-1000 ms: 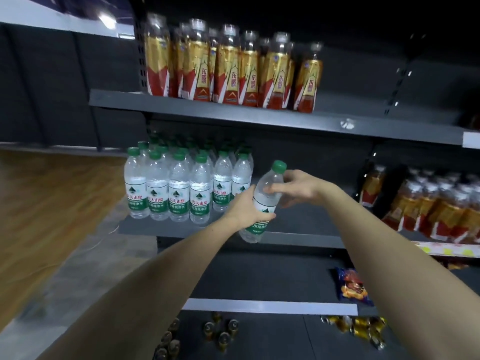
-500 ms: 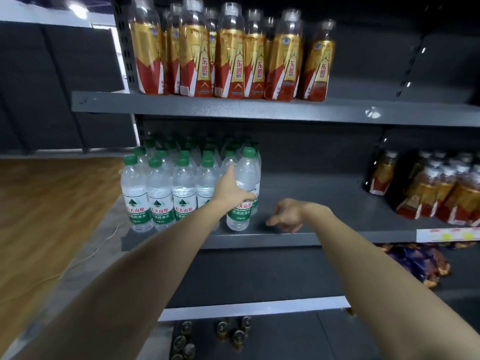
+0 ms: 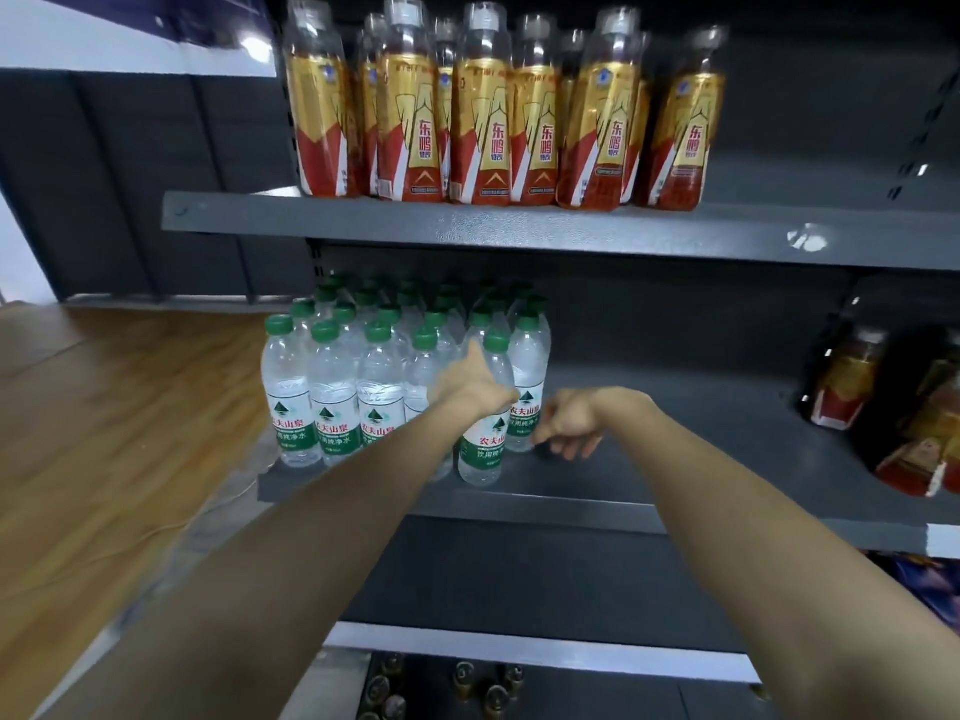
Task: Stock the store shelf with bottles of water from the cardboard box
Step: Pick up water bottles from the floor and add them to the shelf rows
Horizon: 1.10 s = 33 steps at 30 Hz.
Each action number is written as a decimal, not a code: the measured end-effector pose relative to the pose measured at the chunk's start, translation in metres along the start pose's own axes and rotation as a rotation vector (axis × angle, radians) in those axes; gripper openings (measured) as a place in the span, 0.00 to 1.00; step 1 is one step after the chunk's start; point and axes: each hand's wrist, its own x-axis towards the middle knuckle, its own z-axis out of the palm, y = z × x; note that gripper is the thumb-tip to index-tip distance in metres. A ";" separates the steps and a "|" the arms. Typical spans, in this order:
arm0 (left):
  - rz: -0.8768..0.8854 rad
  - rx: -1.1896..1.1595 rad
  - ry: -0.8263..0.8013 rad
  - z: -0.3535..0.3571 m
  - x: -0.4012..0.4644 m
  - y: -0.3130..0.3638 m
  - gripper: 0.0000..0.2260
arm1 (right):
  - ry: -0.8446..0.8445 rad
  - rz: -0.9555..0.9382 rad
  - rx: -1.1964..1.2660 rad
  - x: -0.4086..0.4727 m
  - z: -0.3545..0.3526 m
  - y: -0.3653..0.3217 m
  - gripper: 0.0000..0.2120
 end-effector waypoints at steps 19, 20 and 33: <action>0.224 0.287 -0.028 -0.018 0.003 0.021 0.29 | -0.110 -0.133 -0.006 0.023 0.008 0.000 0.21; 0.247 0.299 -0.003 -0.016 0.003 0.020 0.28 | -0.112 -0.136 -0.006 0.023 0.009 -0.001 0.20; 0.236 0.404 -0.020 -0.018 0.003 0.019 0.33 | -0.126 -0.078 -0.016 0.016 0.031 0.004 0.17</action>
